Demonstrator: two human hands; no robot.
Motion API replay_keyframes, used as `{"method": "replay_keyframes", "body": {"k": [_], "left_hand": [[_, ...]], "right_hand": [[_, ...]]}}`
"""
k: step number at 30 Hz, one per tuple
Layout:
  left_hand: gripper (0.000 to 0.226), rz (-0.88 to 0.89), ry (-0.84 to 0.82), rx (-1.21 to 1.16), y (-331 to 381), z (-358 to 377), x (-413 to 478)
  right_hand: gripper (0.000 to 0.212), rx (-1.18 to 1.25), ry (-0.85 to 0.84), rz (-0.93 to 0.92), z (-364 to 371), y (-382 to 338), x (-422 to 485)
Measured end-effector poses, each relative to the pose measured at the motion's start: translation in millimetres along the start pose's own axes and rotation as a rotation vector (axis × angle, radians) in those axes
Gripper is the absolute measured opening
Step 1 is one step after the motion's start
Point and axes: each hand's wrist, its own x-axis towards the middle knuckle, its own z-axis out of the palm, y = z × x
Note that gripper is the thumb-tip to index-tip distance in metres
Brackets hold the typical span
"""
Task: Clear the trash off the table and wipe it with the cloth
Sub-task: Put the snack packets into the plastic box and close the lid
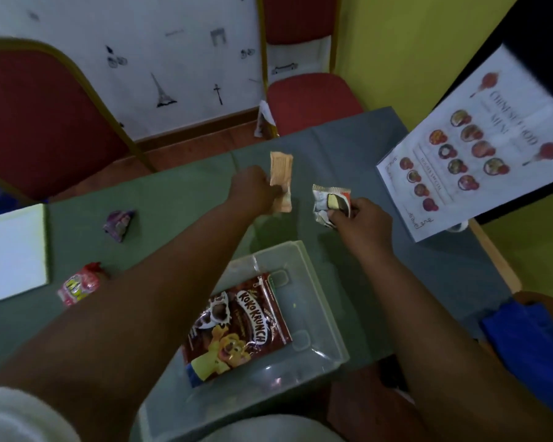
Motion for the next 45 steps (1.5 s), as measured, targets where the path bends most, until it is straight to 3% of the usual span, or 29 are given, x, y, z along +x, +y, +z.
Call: {"method": "replay_keyframes", "body": {"k": [5, 9, 16, 18, 21, 25, 29, 34, 40, 45], "left_hand": [[0.024, 0.048, 0.137, -0.223, 14.5, -45.7, -97.1], [0.028, 0.030, 0.121, -0.249, -6.2, -56.8, -175.2], [0.046, -0.121, 0.094, -0.162, -67.3, -37.8, -259.6], [0.040, -0.111, 0.072, -0.065, -82.6, -31.2, -262.4], [0.015, -0.132, -0.005, 0.001, -89.9, -24.3, -250.6], [0.012, -0.220, -0.109, 0.043, -90.9, -14.1, -219.0], [0.011, -0.228, -0.199, 0.029, -111.3, -1.0, -193.0], [0.027, -0.210, -0.340, 0.178, -133.6, 11.7, -183.0], [0.052, -0.098, -0.319, 0.327, -138.9, 12.4, -185.0], [0.051, -0.070, -0.301, 0.315, -123.5, -4.0, -195.3]], "right_hand": [[0.047, 0.135, -0.027, -0.191, -46.1, -36.0, -46.1], [0.025, 0.132, -0.076, -0.361, -63.1, -49.6, -88.6], [0.014, -0.189, -0.296, -0.680, -40.4, -49.3, -144.3], [0.017, -0.335, -0.385, -0.729, -24.0, -48.4, -148.3], [0.020, -0.549, -0.478, -0.695, 3.6, -48.8, -149.2], [0.020, -0.727, -0.539, -0.620, 40.1, -46.9, -141.4], [0.022, -0.752, -0.565, -0.516, 59.2, -38.6, -130.0], [0.023, -0.758, -0.604, -0.430, 71.4, -37.9, -131.3], [0.033, -0.886, -0.577, -0.479, 71.2, -27.2, -135.6], [0.032, -0.844, -0.597, -0.492, 63.5, -35.3, -134.9]]}}
